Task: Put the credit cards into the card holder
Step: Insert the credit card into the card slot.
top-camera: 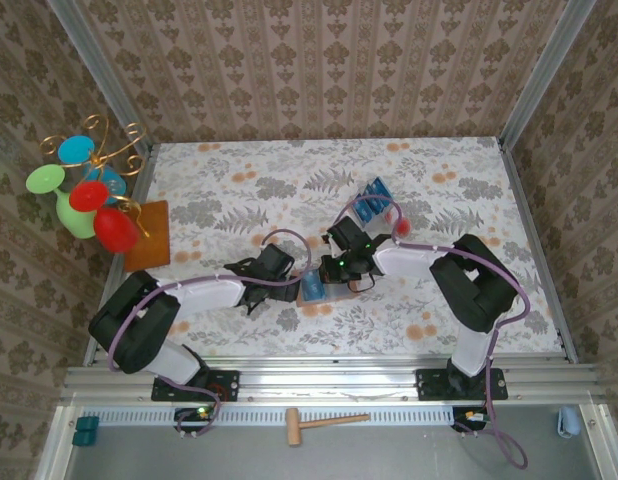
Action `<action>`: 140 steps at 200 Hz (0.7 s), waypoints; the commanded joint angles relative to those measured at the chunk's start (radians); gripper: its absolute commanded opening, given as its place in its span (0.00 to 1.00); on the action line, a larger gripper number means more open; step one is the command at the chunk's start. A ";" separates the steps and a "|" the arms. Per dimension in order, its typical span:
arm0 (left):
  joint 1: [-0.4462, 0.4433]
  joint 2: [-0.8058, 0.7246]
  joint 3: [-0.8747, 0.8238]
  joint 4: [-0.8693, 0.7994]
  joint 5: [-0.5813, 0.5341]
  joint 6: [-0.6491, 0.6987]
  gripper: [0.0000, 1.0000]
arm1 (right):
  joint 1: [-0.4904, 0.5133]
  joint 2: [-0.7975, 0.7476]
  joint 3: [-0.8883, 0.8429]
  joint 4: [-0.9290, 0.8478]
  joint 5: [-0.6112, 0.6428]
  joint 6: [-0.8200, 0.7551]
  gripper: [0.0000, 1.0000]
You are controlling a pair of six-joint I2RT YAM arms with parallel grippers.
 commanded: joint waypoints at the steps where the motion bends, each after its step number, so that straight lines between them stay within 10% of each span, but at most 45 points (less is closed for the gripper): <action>1: -0.012 0.025 0.011 0.001 0.008 0.009 1.00 | 0.015 0.024 0.024 0.015 -0.033 0.031 0.00; 140: -0.021 0.025 0.016 0.005 0.008 0.011 1.00 | -0.011 -0.041 -0.019 0.034 -0.030 0.041 0.00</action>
